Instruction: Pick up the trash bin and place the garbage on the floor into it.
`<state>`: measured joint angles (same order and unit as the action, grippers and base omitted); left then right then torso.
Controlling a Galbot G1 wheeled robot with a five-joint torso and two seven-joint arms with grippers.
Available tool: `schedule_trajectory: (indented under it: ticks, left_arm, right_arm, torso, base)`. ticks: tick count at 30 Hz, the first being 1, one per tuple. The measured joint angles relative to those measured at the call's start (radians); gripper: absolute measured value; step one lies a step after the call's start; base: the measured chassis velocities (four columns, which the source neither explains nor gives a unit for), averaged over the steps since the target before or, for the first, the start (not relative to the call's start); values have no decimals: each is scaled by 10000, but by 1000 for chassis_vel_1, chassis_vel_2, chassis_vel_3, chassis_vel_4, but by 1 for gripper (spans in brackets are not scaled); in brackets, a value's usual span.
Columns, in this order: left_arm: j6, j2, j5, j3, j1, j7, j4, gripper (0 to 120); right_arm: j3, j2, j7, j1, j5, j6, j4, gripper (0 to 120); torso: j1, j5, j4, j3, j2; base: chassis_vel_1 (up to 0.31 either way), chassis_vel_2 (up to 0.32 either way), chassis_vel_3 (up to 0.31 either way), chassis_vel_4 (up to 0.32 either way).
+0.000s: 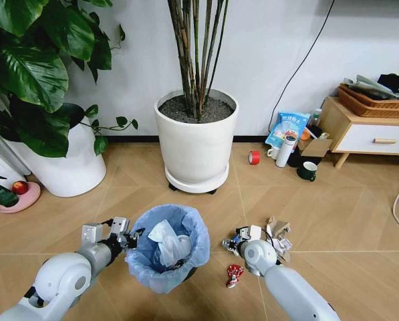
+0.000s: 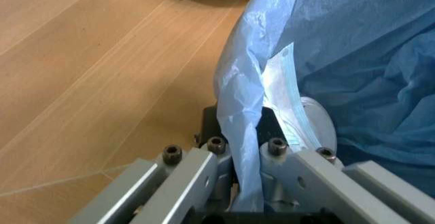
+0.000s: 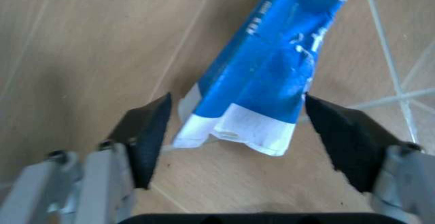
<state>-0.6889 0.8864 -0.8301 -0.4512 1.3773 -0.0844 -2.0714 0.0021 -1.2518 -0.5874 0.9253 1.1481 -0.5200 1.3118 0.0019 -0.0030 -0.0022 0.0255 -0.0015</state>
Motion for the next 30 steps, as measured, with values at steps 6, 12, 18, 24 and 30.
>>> schedule_trajectory:
  ticks: [6, 12, 18, 24, 30]
  left_arm:
    - [2, 27, 15, 34, -28, -6, 29, 0]
    - [4, 8, 20, 45, -29, -14, 28, 0]
    - [4, 8, 21, 45, 0, -29, 1, 0]
    - [4, 0, 23, 45, 20, -33, -23, 0]
    - [3, -69, 12, 40, -7, -32, -32, 0]
  right_arm:
    - [172, -4, -126, 40, 179, 8, -52, 50]
    - [324, -39, 23, 59, 297, 57, -97, 24]
    - [390, -28, 58, 138, 316, 151, -35, 4]
    - [577, 6, 129, 284, 221, 282, 173, 0]
    - [873, 275, 403, 504, -304, 466, 708, 0]
  torso:
    - [0, -2, -2, 0, 0]
    - [0, -1, -1, -1, 0]
    - [0, 0, -1, 0, 0]
    - [0, 0, -1, 0, 0]
    - [0, 1, 0, 0, 0]
  base:
    - [0, 0, 0, 0]
    - [0, 0, 0, 0]
    - [0, 0, 0, 0]
    - [0, 0, 0, 0]
    - [0, 0, 0, 0]
